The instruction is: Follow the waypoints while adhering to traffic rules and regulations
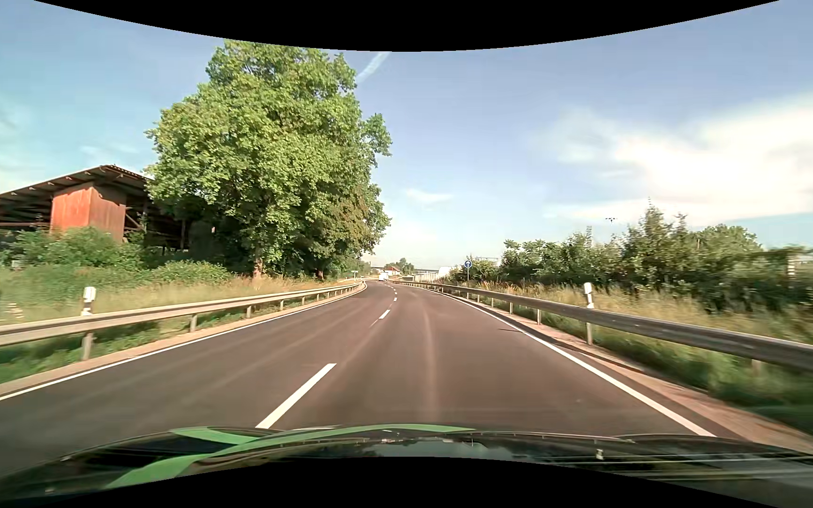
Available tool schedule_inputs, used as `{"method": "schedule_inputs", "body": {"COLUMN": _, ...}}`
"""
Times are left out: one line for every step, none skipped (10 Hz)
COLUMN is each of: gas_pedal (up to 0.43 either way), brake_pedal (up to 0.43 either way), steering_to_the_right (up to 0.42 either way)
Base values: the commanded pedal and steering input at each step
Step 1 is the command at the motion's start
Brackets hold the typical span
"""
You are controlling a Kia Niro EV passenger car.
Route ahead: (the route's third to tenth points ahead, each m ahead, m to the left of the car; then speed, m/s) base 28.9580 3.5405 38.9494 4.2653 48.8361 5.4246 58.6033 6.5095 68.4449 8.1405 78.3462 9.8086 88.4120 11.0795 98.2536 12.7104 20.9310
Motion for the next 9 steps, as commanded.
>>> {"method": "schedule_inputs", "body": {"gas_pedal": 0.13, "brake_pedal": 0.0, "steering_to_the_right": -0.01}}
{"method": "schedule_inputs", "body": {"gas_pedal": 0.13, "brake_pedal": 0.0, "steering_to_the_right": -0.01}}
{"method": "schedule_inputs", "body": {"gas_pedal": 0.138, "brake_pedal": 0.0, "steering_to_the_right": -0.011}}
{"method": "schedule_inputs", "body": {"gas_pedal": 0.138, "brake_pedal": 0.0, "steering_to_the_right": -0.011}}
{"method": "schedule_inputs", "body": {"gas_pedal": 0.138, "brake_pedal": 0.0, "steering_to_the_right": -0.012}}
{"method": "schedule_inputs", "body": {"gas_pedal": 0.138, "brake_pedal": 0.0, "steering_to_the_right": -0.012}}
{"method": "schedule_inputs", "body": {"gas_pedal": 0.138, "brake_pedal": 0.0, "steering_to_the_right": -0.013}}
{"method": "schedule_inputs", "body": {"gas_pedal": 0.138, "brake_pedal": 0.0, "steering_to_the_right": -0.013}}
{"method": "schedule_inputs", "body": {"gas_pedal": 0.138, "brake_pedal": 0.0, "steering_to_the_right": -0.013}}
